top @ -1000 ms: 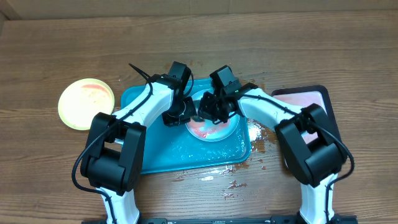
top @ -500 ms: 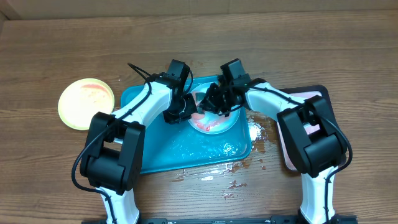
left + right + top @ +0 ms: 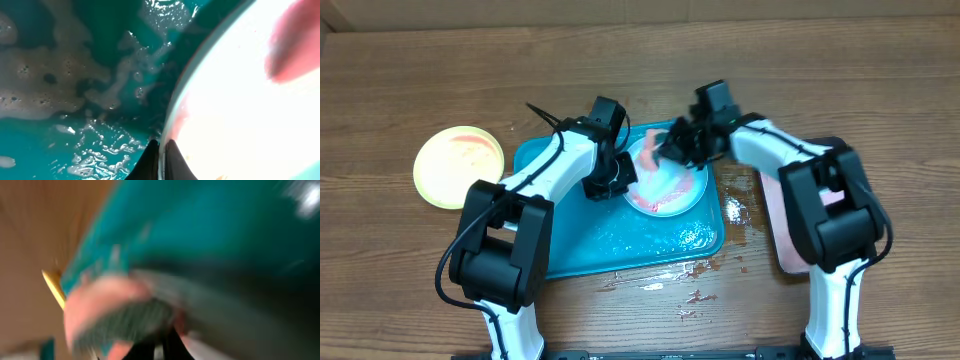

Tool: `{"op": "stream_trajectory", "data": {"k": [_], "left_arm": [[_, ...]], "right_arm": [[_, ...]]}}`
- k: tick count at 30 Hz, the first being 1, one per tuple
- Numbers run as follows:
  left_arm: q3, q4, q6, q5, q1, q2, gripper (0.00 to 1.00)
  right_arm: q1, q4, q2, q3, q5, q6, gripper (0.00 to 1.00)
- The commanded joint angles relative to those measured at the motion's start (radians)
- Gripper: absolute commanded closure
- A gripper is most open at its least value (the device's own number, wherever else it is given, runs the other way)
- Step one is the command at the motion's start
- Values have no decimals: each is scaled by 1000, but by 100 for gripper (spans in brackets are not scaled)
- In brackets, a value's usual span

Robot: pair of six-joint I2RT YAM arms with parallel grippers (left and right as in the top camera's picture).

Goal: Clean dirty plates on tray and stack at the side
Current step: 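Scrub the white plate with the sponge while the left gripper holds it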

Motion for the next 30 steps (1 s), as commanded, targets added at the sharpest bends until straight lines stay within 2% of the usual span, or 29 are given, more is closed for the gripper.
{"op": "stream_trajectory", "data": {"k": [1,9,14,19,25,30], "left_arm": [[-47,-48,3,-86,9,46,96],[-47,-44,3,-89,9,46,96],[-47,-38,6,-89,9,46,96],[-47,-30,5,-88,10,46,95],[-47,-30,0,-87,9,46,95],[-47,-30,-6,-85,9,46,96]], "right_arm": [[-75,-2,49,49,192,-54,96],[-44,-90,49,86,222,-218,96],[42,-102,49,86,86,-378,96],[101,-147,49,86,8,-382,96],[85,-195,48,86,-45,-412,96],[14,-346,39,89,104,-399,96]]}}
